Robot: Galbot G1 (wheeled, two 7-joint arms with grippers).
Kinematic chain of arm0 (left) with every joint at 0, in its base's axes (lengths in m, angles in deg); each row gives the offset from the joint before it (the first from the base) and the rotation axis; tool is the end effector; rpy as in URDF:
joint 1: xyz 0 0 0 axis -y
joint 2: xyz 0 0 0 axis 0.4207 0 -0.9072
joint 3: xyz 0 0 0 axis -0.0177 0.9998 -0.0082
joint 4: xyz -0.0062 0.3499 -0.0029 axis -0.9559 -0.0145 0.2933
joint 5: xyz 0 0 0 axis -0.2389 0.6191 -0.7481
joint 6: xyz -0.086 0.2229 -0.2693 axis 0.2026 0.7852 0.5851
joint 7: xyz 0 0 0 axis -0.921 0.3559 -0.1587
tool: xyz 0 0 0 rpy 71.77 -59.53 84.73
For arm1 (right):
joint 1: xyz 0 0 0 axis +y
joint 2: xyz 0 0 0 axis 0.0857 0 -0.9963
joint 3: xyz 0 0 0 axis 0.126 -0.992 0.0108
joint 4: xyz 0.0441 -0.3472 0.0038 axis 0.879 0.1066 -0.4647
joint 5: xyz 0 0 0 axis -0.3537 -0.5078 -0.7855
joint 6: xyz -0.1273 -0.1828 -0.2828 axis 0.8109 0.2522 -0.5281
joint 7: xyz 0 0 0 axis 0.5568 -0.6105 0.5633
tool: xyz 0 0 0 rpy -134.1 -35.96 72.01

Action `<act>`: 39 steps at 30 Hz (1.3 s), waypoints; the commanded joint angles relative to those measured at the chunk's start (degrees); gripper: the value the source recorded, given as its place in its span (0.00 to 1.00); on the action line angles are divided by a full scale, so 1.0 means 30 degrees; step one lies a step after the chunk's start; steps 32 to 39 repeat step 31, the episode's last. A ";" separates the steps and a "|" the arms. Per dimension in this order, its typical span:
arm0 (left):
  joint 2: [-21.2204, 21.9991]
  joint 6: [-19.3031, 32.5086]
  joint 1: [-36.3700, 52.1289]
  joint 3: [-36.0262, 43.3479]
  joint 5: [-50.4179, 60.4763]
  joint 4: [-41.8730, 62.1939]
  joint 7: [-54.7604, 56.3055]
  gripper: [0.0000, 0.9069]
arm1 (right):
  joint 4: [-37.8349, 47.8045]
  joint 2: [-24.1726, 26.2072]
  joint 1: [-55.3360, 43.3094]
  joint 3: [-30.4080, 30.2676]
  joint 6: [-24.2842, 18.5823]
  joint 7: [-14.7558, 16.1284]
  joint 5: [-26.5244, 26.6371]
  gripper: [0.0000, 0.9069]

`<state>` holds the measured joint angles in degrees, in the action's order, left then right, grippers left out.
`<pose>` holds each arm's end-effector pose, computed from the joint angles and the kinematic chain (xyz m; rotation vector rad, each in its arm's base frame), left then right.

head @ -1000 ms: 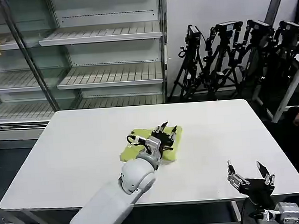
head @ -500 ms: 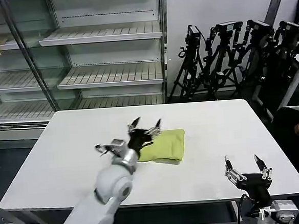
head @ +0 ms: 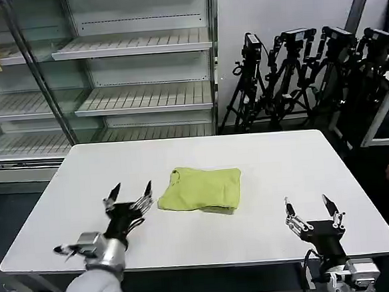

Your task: Fold and organize the clothes.

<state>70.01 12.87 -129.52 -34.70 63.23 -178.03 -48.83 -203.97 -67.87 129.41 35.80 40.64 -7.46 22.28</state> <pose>0.2411 0.0142 -0.2048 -0.1127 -3.0569 0.1083 0.1503 -0.0306 -0.1828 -0.0886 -3.0446 0.0860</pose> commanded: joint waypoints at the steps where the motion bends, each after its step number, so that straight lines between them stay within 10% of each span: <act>1: 0.0609 -0.0034 -0.5423 -0.3403 0.1712 -0.3431 -0.0679 1.00 | 0.0176 -0.0152 -0.0005 -0.0483 -0.1263 0.0299 -0.0850 1.00; 39: 0.2549 -0.0047 -0.7593 -0.2151 0.4109 -0.6123 -0.1223 1.00 | -0.1145 -0.0756 0.1017 -0.0957 -0.1104 0.0443 -0.1020 1.00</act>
